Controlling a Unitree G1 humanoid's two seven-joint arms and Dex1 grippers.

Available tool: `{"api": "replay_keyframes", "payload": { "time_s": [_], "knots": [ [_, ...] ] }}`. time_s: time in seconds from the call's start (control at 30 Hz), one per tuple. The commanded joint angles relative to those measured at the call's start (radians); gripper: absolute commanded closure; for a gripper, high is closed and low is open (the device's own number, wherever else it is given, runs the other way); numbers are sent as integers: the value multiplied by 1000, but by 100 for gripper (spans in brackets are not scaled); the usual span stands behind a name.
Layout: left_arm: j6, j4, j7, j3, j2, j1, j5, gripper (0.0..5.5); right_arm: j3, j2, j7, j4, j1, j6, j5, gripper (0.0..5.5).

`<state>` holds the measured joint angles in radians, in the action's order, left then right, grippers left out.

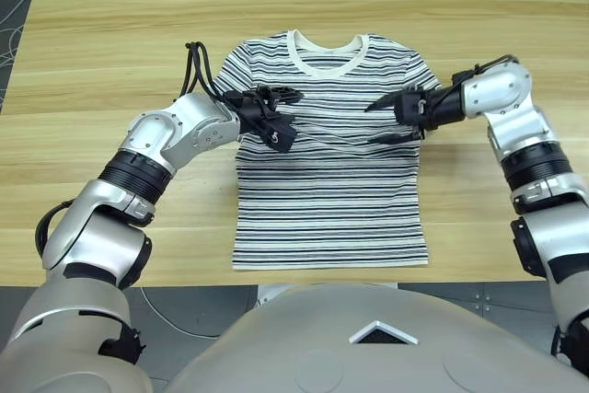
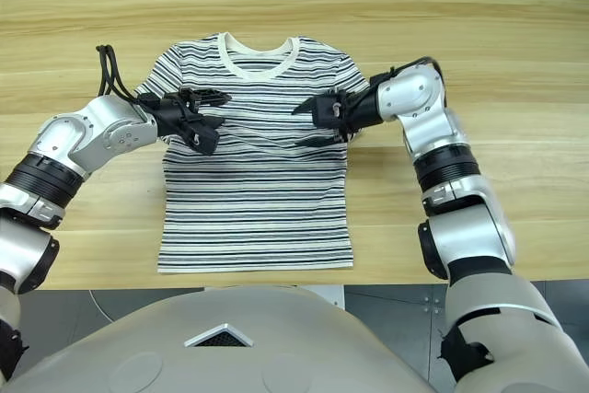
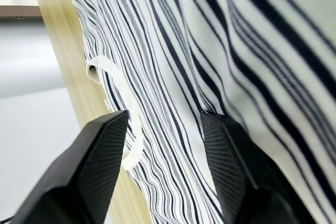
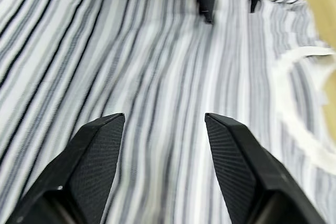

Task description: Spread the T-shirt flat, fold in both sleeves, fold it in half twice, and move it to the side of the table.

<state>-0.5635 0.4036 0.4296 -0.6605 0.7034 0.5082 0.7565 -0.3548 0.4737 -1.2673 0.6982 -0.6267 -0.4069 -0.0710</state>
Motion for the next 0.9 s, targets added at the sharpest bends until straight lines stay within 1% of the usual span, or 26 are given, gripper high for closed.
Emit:
{"api": "replay_keyframes", "payload": {
  "time_s": [0.03,0.13,0.23,0.3,0.37,0.4,0.47,0.57,0.63,0.7,0.77,0.9],
  "knots": [
    [13,-106,109,17,45,-68,-29,291,49,22,0,46,-86,4,25,267],
    [36,-216,170,82,89,-81,-81,291,81,44,17,116,-134,-9,19,267],
    [164,-315,246,242,93,-71,-290,291,111,52,32,152,-155,-24,27,267],
    [256,-315,265,329,79,-60,-386,291,123,53,33,160,-155,-32,29,267],
    [356,-263,234,401,57,-45,-425,291,131,52,37,161,-150,-39,29,267],
    [432,-231,216,448,32,-45,-467,291,134,52,38,156,-144,-41,30,267],
    [692,-193,228,571,-37,-86,-630,291,142,57,42,142,-125,-46,33,267],
    [996,-156,205,701,-102,-160,-778,291,152,68,50,133,-107,-51,31,267],
    [1228,-201,177,778,-150,-226,-872,291,155,69,54,127,-100,-51,28,267],
    [1399,-248,146,834,-189,-264,-938,291,154,67,54,121,-95,-50,26,267],
    [1522,-272,110,872,-233,-300,-986,291,154,66,53,108,-87,-45,27,267],
    [1595,-246,57,913,-303,-339,-1039,291,151,66,45,66,-67,-30,33,267]
  ]
}}
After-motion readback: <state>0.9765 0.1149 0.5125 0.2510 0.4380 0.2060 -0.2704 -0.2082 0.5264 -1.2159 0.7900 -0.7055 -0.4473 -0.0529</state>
